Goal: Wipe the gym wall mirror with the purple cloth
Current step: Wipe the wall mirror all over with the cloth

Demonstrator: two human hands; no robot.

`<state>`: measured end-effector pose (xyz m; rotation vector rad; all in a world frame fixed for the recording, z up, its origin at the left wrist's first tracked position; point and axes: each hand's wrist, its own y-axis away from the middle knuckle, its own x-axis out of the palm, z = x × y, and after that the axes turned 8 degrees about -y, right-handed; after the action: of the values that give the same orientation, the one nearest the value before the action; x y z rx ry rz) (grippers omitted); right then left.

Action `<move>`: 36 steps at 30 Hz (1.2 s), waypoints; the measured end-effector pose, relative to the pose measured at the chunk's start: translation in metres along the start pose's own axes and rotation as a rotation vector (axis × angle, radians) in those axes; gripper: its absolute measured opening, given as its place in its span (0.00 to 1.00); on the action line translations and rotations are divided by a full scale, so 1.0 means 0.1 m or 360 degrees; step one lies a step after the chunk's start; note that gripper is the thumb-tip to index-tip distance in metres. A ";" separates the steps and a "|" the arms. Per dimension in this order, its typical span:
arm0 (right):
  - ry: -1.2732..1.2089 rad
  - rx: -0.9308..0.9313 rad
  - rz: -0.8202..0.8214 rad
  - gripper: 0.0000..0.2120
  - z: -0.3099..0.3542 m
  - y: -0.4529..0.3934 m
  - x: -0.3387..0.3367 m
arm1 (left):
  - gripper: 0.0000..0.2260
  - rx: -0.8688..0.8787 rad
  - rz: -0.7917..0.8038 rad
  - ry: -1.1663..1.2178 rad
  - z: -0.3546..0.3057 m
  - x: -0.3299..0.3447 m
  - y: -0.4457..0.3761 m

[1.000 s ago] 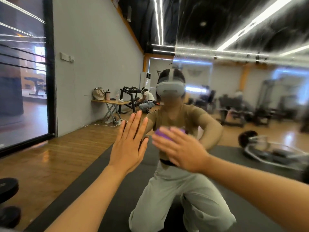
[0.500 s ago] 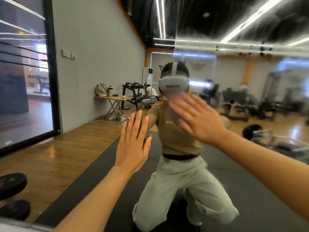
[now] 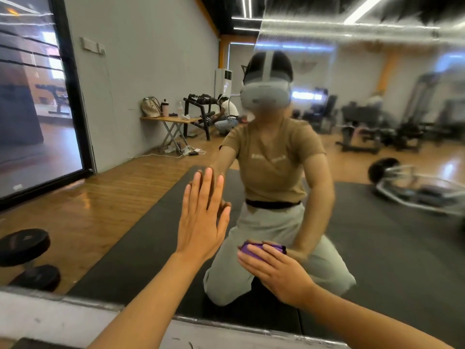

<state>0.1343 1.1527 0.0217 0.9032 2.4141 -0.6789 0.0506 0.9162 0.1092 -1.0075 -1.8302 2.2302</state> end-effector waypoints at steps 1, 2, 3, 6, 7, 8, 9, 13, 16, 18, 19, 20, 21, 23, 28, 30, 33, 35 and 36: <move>0.0013 -0.0006 0.0006 0.55 0.01 0.02 0.01 | 0.30 0.0015 0.0019 0.0001 -0.01 0.00 0.05; 0.0042 -0.0050 -0.0003 0.54 -0.01 0.01 -0.01 | 0.31 0.0029 0.0039 0.0000 -0.02 0.00 0.09; 0.0069 -0.0116 -0.0026 0.52 -0.07 0.00 -0.05 | 0.31 0.0038 0.0059 0.0002 -0.03 0.01 0.14; 0.0024 -0.0117 -0.0225 0.39 -0.44 -0.12 -0.35 | 0.31 0.0022 0.0107 0.0027 -0.02 0.04 0.28; -0.0033 -0.0017 -0.0341 0.33 -0.63 -0.21 -0.51 | 0.30 0.0019 0.0118 0.0032 -0.02 0.05 0.31; -0.0071 0.0111 -0.0482 0.29 -0.85 -0.32 -0.68 | 0.30 0.0018 0.0126 0.0035 -0.02 0.06 0.34; -0.0084 0.0258 -0.0632 0.26 -1.07 -0.45 -0.86 | 0.30 0.0016 0.0130 0.0034 -0.02 0.07 0.35; -0.0160 0.0871 -0.1006 0.24 -1.69 -0.86 -1.36 | 0.30 -0.0021 0.0131 0.0061 -0.06 0.06 0.35; -0.0250 0.1026 -0.1117 0.25 -1.55 -0.93 -1.29 | 0.29 -0.0032 0.0130 0.0133 -0.06 0.05 0.37; -0.0299 0.0839 -0.1036 0.26 -1.16 -0.90 -1.05 | 0.28 -0.0017 0.0136 0.0155 -0.02 0.06 0.40; -0.0313 0.0663 -0.0911 0.28 -0.90 -0.84 -0.87 | 0.28 -0.0001 0.0143 0.0150 0.01 0.07 0.41; -0.0309 0.0460 -0.0749 0.32 -0.63 -0.75 -0.69 | 0.28 0.0017 0.0150 0.0143 0.04 0.07 0.42; -0.0278 0.0247 -0.0549 0.36 -0.37 -0.61 -0.50 | 0.28 0.0034 0.0159 0.0135 0.06 0.08 0.43; -0.0152 -0.0082 -0.0080 0.44 0.08 -0.32 -0.16 | 0.28 0.0054 0.0181 0.0121 0.09 0.07 0.44; 0.0024 -0.0229 0.0056 0.45 0.12 -0.08 -0.01 | 0.29 0.0026 0.0174 0.0108 0.03 0.07 0.43; -0.0009 -0.0075 -0.0227 0.39 -0.22 -0.13 -0.24 | 0.31 -0.0037 0.0174 0.0174 -0.04 0.08 0.44; -0.0116 0.0330 -0.0640 0.30 -1.00 -0.24 -0.72 | 0.33 -0.0159 0.0185 0.0289 -0.21 0.08 0.42; -0.0132 0.0603 -0.0834 0.26 -1.54 -0.30 -1.03 | 0.32 -0.0153 0.0162 0.0290 -0.33 0.08 0.39; -0.0124 0.0739 -0.0903 0.25 -1.76 -0.33 -1.15 | 0.31 -0.0143 0.0143 0.0280 -0.39 0.09 0.36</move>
<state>0.1439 1.1820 0.2323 0.3146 2.4898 -1.4946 0.0765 0.9433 0.0700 -1.2811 -1.8573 2.0465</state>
